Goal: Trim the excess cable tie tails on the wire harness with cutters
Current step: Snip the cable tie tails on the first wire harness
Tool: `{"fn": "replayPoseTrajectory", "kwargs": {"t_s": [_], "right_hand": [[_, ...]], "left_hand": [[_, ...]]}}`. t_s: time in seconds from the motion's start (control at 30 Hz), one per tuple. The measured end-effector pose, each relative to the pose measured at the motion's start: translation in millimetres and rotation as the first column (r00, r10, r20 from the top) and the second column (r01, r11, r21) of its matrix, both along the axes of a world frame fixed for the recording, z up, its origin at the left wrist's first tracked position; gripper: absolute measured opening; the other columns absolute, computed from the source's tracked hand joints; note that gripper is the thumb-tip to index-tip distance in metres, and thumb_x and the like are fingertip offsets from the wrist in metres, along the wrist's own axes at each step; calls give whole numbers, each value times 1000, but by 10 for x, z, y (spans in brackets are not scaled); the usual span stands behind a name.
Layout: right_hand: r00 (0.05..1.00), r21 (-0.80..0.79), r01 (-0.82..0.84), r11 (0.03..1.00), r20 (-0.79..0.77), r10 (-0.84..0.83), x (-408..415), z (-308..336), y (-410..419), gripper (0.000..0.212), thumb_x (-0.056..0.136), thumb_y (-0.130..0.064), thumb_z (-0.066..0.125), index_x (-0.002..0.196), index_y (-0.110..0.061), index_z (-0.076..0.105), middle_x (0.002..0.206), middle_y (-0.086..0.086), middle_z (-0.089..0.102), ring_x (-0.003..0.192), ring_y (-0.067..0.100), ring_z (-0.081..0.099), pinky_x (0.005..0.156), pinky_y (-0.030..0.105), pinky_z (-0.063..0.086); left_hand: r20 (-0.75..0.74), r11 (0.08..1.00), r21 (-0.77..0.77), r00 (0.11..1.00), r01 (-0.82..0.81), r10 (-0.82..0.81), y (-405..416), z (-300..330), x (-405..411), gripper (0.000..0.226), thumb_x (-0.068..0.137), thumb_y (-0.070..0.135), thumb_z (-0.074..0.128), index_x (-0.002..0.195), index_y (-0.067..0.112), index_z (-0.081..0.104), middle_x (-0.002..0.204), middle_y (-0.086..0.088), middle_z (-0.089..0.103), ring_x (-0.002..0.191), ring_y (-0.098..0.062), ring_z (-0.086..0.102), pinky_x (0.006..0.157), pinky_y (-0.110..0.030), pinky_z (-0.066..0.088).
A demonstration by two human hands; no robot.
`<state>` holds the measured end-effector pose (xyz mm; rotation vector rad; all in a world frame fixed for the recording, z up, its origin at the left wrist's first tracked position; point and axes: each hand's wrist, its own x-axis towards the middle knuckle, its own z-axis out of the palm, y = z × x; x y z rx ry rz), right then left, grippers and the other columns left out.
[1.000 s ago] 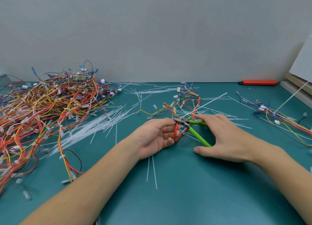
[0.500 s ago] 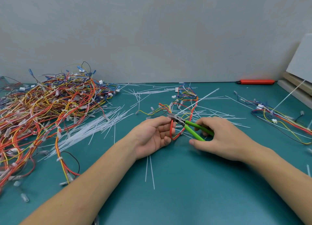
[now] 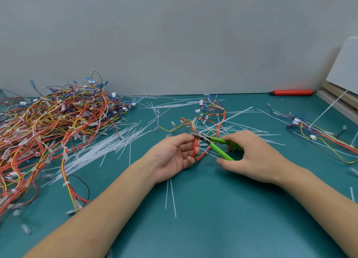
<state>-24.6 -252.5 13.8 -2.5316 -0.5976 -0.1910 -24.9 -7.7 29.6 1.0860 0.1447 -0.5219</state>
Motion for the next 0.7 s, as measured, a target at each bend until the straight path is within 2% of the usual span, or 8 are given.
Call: {"fn": "replayPoseTrajectory", "kwargs": {"t_s": [0.07,0.13,0.27,0.4,0.53,0.7], "right_hand": [[1000,48,12,999,-3,-12,21,0,-2,28,78,-56,76,97,-37,68,78,-13,62,82,6,56,70,30,46],[999,76,28,997,13,-29,28,-14,-4,26,78,-53,79,91,-35,64,75,-9,58,75,10,55,66,33,47],[1000,93,20,995,13,-21,18,-52,-5,42,74,-58,77,107,-38,61,89,-15,60,86,6,57,75,27,49],[999,148,30,988,-35,-25,68,-74,-23,25,79,-45,81,95,-34,65,77,-13,60,67,7,55,64,33,49],[1000,99,14,995,-20,-12,51,-78,-2,31,77,-53,78,99,-36,65,81,-14,63,80,6,60,72,32,51],[1000,146,11,989,-16,-8,57,-84,-5,24,81,-43,81,99,-37,66,78,-12,62,73,8,58,66,27,47]], "left_hand": [[-3,1000,-3,1000,0,0,1,14,-5,23,96,12,60,76,13,71,78,-4,70,64,-15,66,47,-21,45],[-7,1000,-8,1000,-1,1,4,18,-3,23,96,13,61,75,14,71,78,-4,70,64,-15,66,47,-21,45],[6,1000,-2,1000,9,-9,-1,6,-1,32,96,12,60,67,14,74,78,-4,69,64,-15,66,47,-21,45],[4,1000,-4,1000,5,-5,0,12,-5,34,96,12,60,65,15,74,77,-4,69,64,-14,66,47,-21,45],[5,1000,-5,1000,8,-8,-7,20,-13,33,97,12,60,66,14,74,77,-4,69,64,-14,66,47,-21,45],[-1,1000,-9,1000,6,-6,-3,24,-6,33,96,12,60,67,14,74,78,-4,69,64,-14,65,47,-21,46]]}}
